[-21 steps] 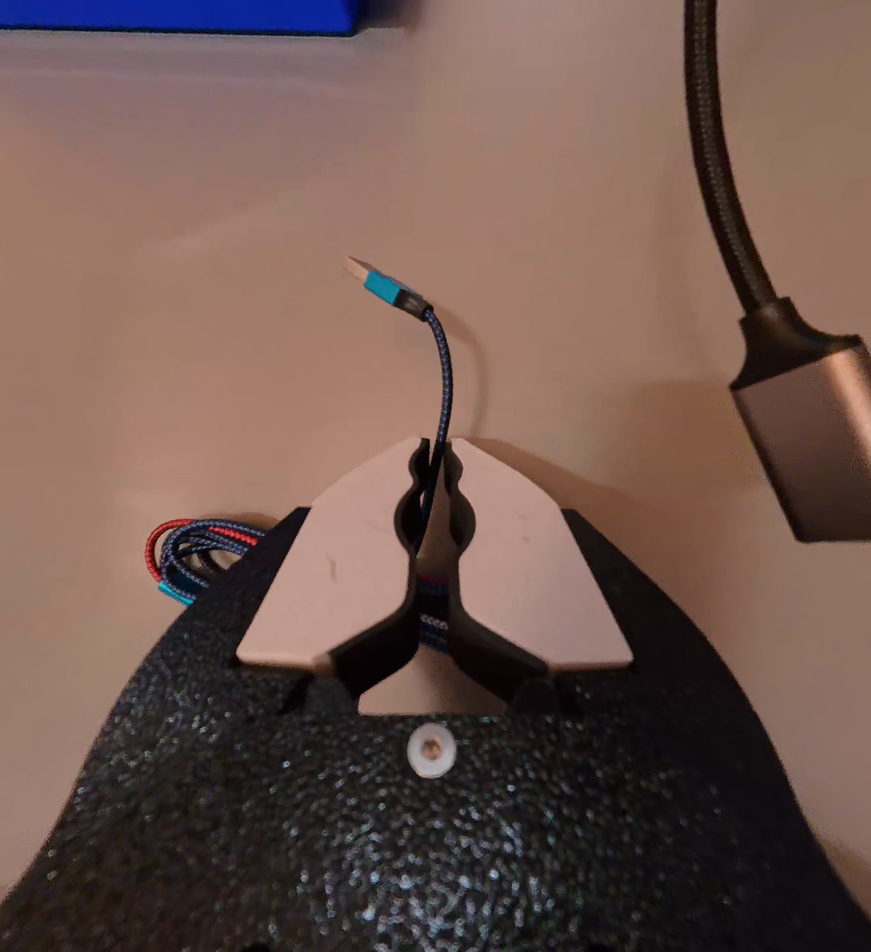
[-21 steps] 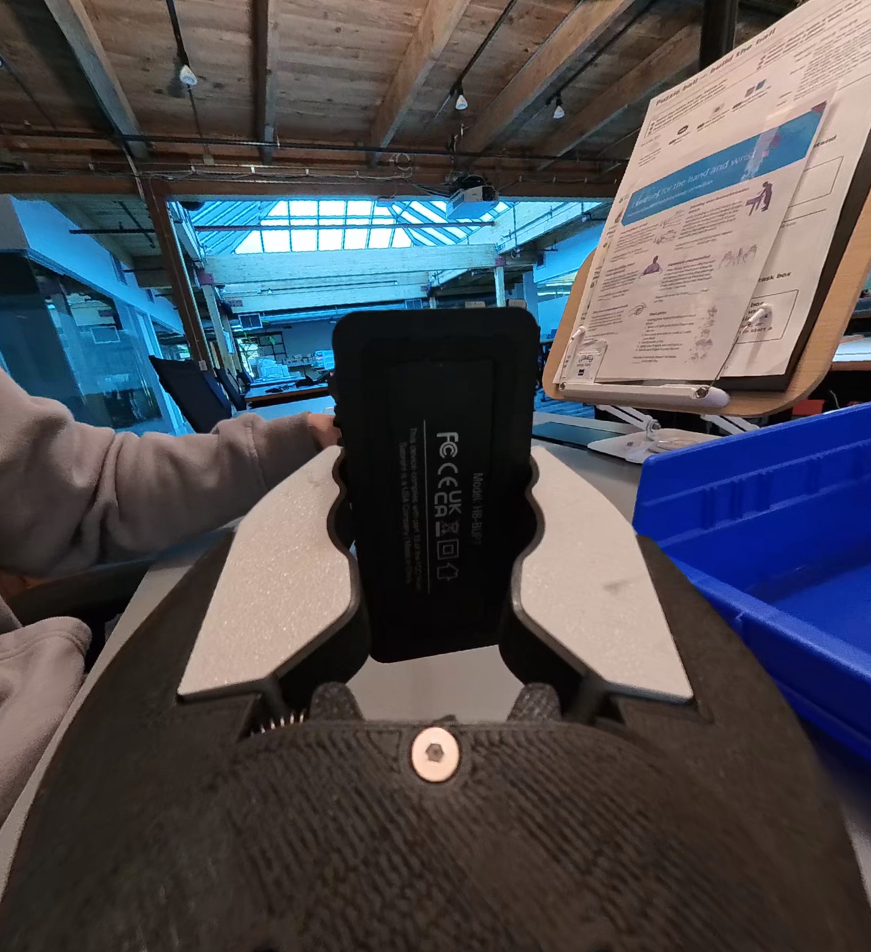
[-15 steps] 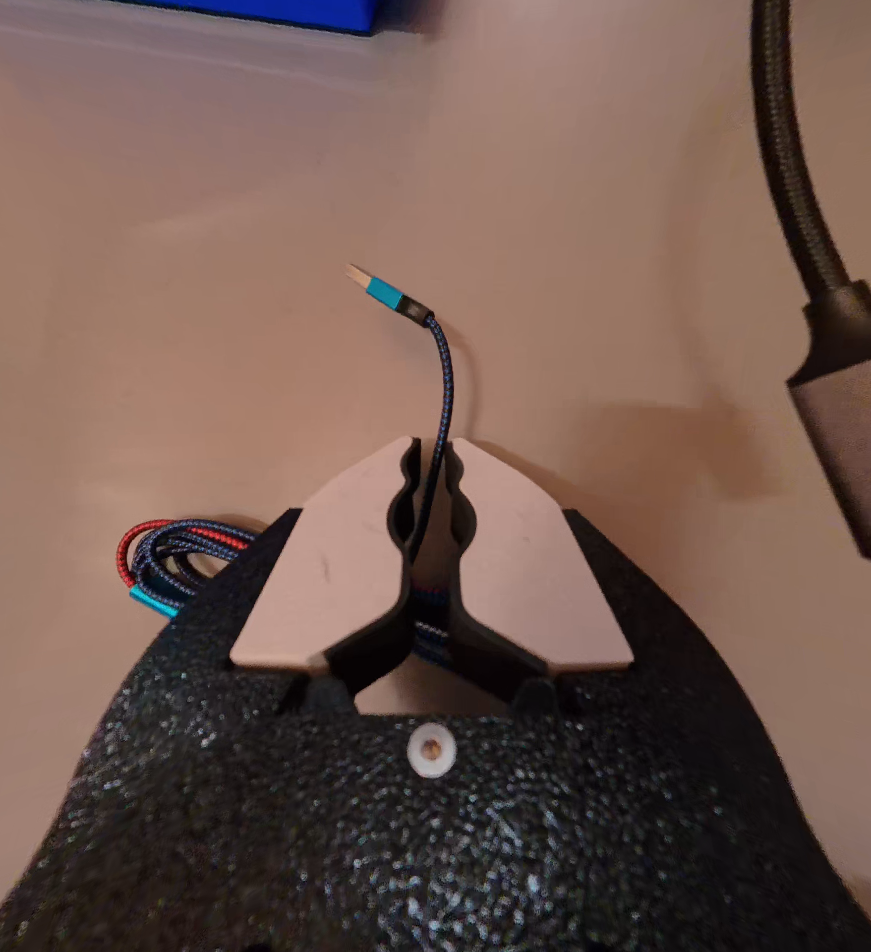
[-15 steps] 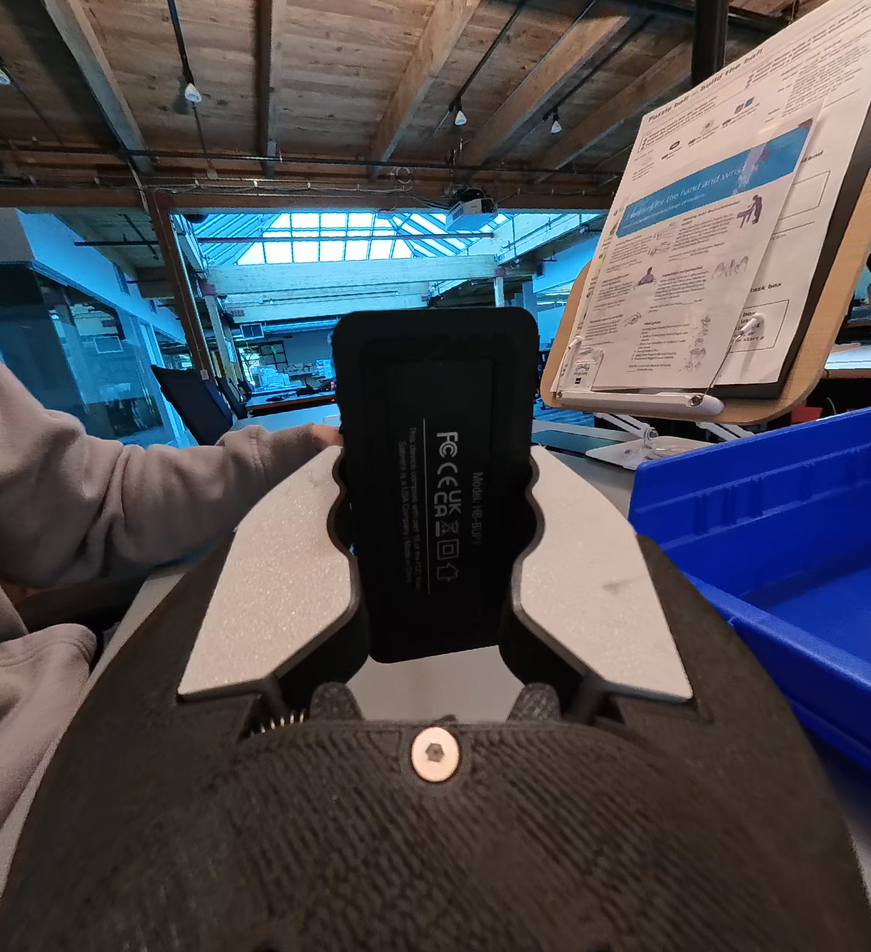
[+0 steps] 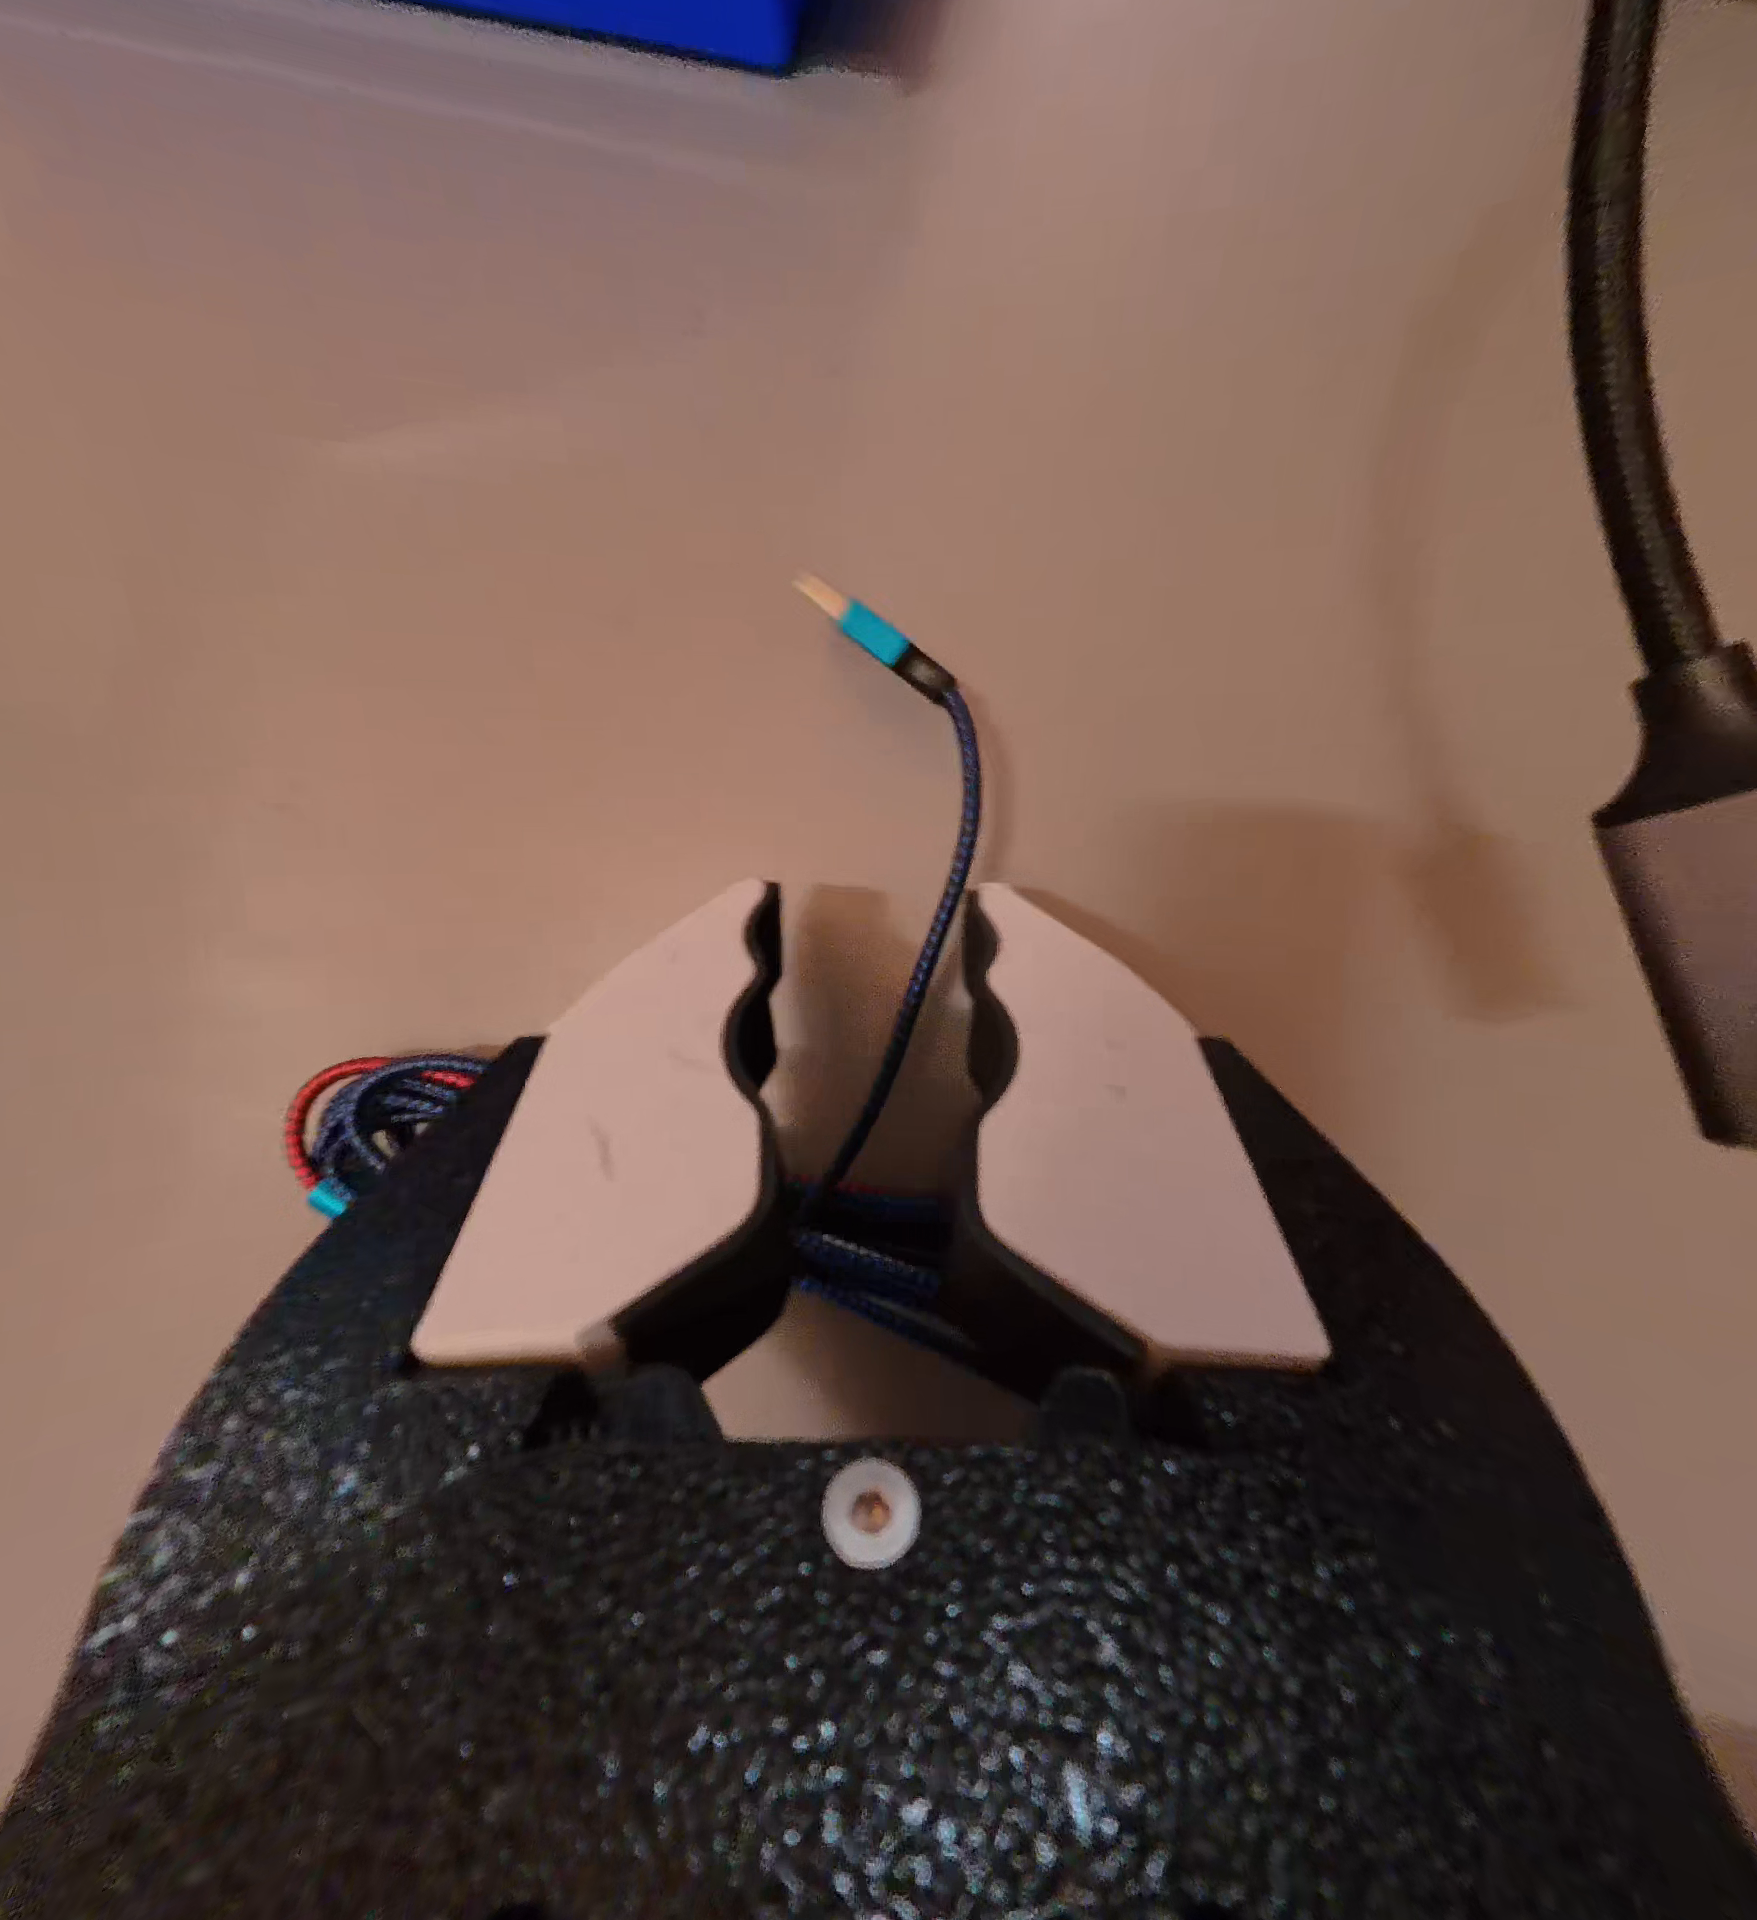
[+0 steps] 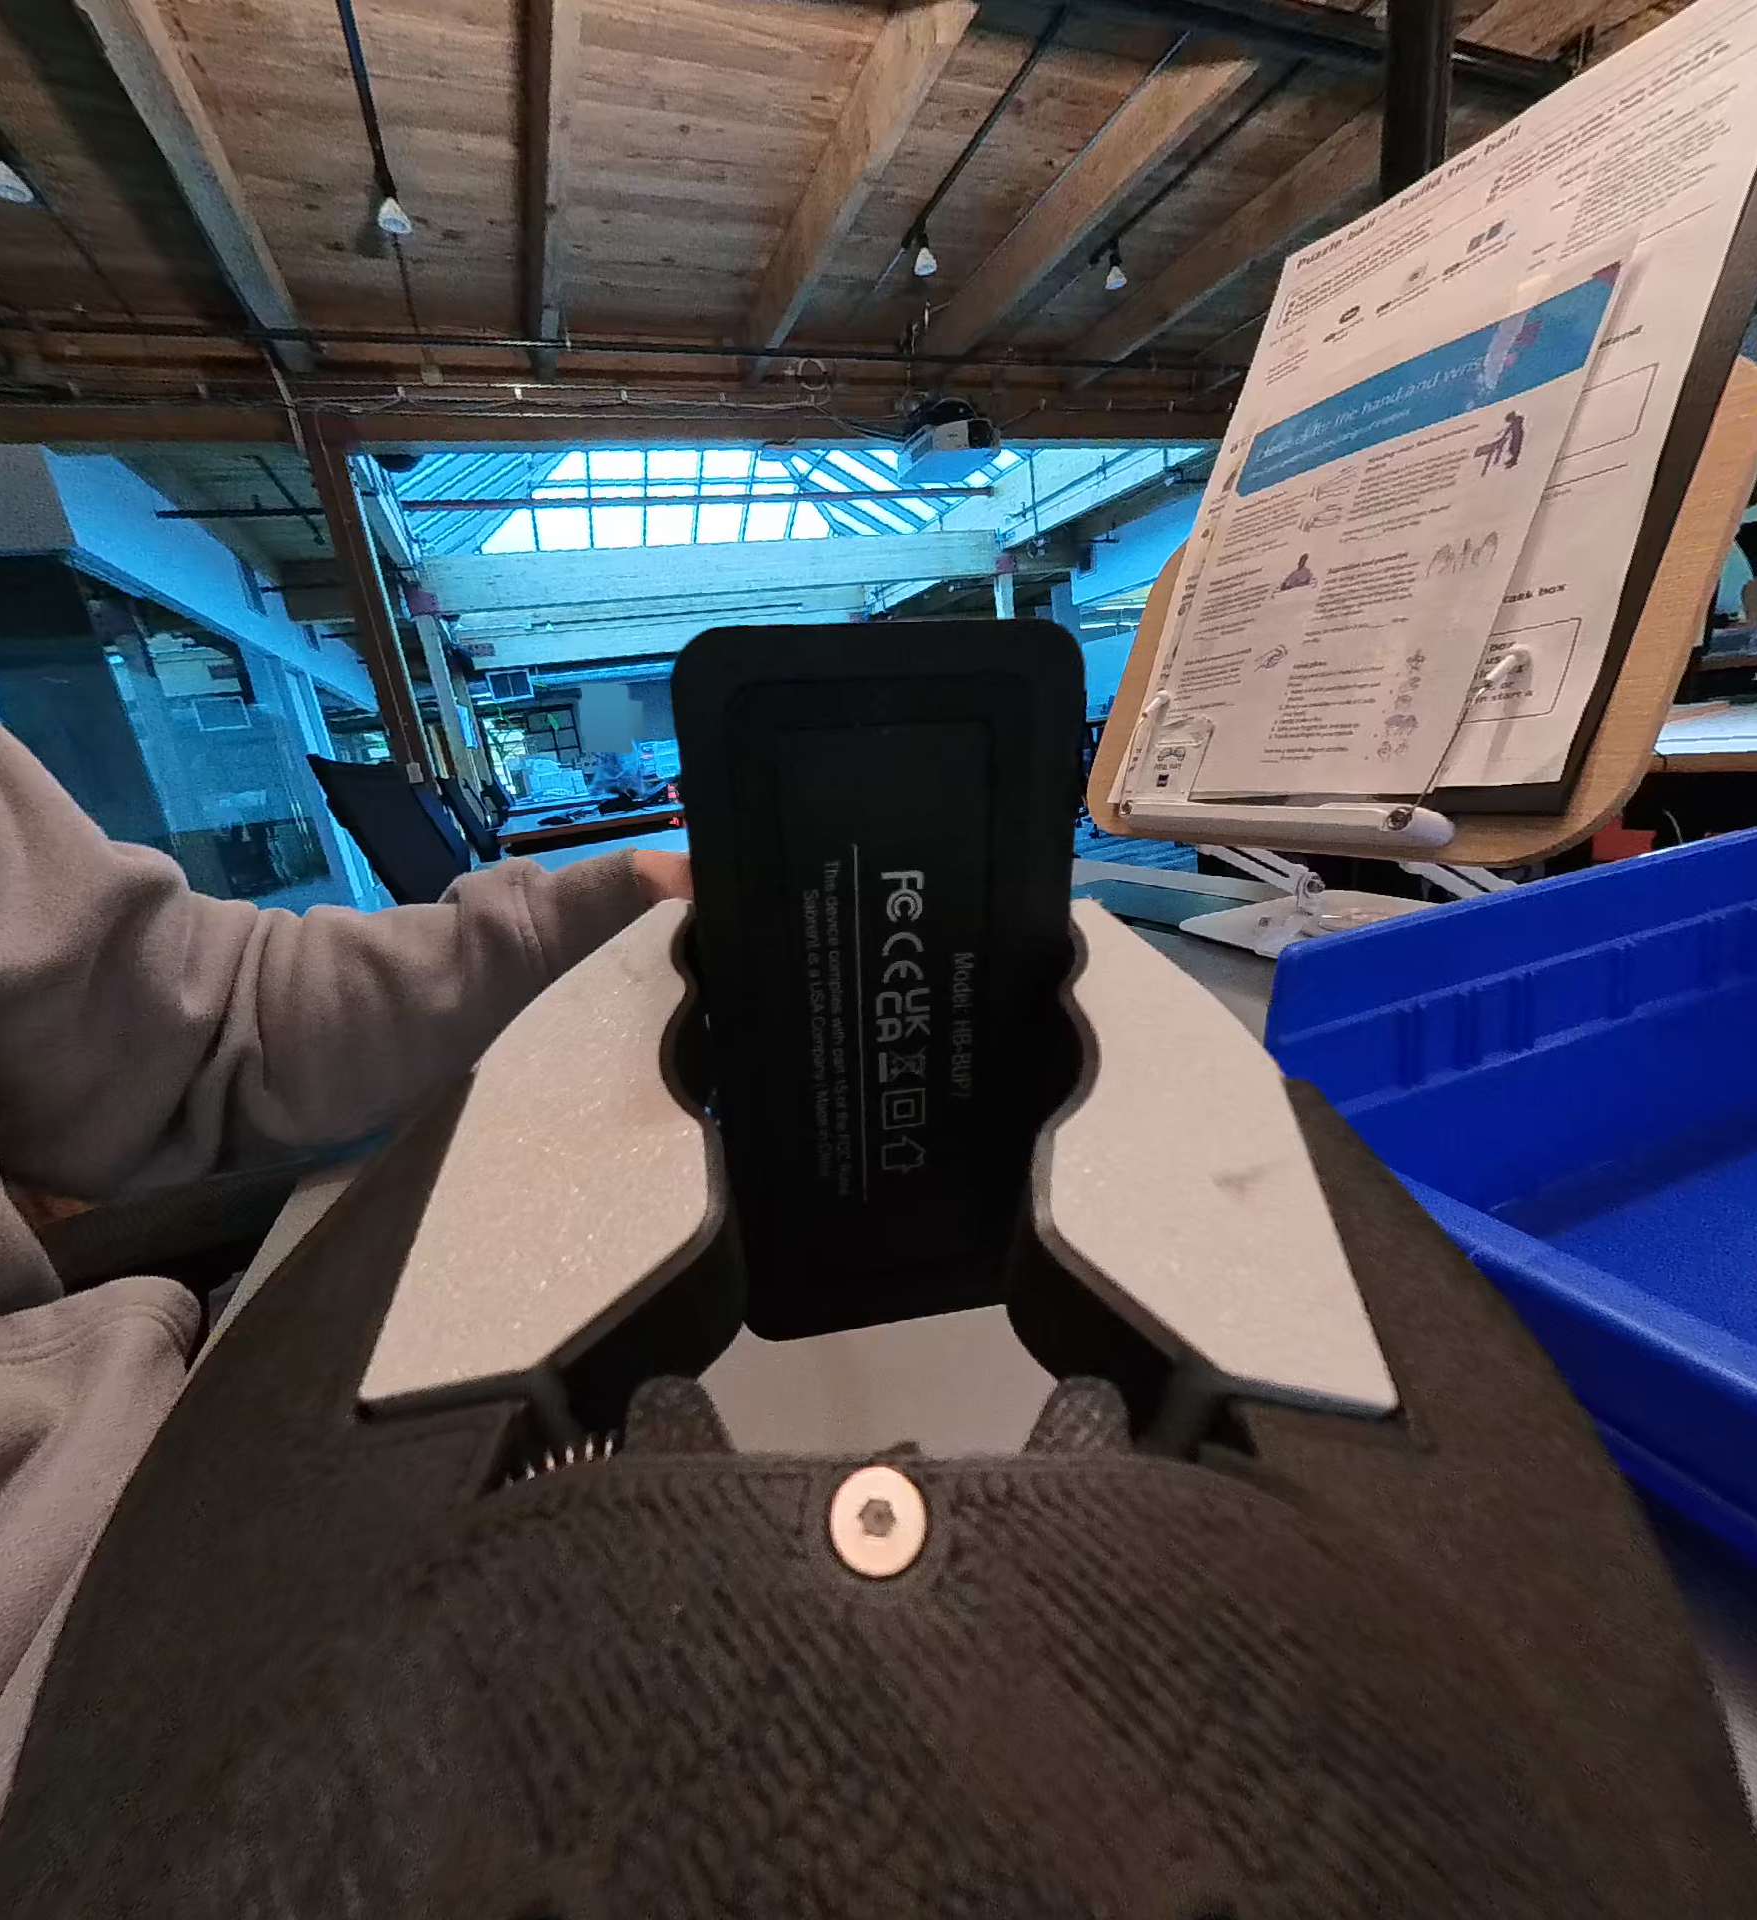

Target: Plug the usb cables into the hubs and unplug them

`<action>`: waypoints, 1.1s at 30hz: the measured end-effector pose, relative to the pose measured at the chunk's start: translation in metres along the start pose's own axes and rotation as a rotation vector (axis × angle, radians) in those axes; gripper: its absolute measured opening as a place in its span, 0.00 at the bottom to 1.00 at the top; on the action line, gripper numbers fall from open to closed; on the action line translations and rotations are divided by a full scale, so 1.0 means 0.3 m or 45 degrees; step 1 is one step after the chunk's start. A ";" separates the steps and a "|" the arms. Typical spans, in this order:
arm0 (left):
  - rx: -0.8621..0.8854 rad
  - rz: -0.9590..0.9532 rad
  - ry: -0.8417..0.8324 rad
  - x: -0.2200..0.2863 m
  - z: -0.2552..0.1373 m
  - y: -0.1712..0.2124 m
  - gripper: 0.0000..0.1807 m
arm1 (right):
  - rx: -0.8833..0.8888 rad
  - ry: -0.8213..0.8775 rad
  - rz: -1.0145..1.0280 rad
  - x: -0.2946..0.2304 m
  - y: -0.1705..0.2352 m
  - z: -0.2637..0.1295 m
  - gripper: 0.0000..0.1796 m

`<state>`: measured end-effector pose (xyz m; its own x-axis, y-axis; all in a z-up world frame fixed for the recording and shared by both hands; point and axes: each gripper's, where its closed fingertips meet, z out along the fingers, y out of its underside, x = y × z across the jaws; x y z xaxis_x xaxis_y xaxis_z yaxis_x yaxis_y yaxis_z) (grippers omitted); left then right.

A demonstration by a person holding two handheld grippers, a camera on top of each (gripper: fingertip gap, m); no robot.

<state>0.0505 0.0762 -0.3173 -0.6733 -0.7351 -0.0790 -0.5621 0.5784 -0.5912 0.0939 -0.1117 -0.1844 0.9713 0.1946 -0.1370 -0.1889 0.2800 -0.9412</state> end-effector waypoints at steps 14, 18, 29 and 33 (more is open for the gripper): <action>0.597 -0.215 -0.382 -0.180 -0.375 -0.250 0.43 | 0.020 0.068 0.023 0.026 0.000 0.009 0.36; 0.670 -0.068 -0.233 -0.031 -0.379 -0.420 0.45 | -0.006 0.055 0.012 0.015 0.013 0.025 0.36; 0.537 0.211 0.166 0.300 -0.119 -0.703 0.47 | 0.004 0.078 -0.009 0.024 0.005 0.016 0.36; 0.512 0.219 0.232 0.332 -0.046 -0.737 0.47 | 0.006 0.093 -0.015 0.033 0.001 0.006 0.35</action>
<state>0.1012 -0.1199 -0.1833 -0.8340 -0.5455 -0.0824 -0.2283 0.4771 -0.8487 0.1031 -0.1079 -0.1856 0.9814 0.1220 -0.1481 -0.1777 0.2864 -0.9415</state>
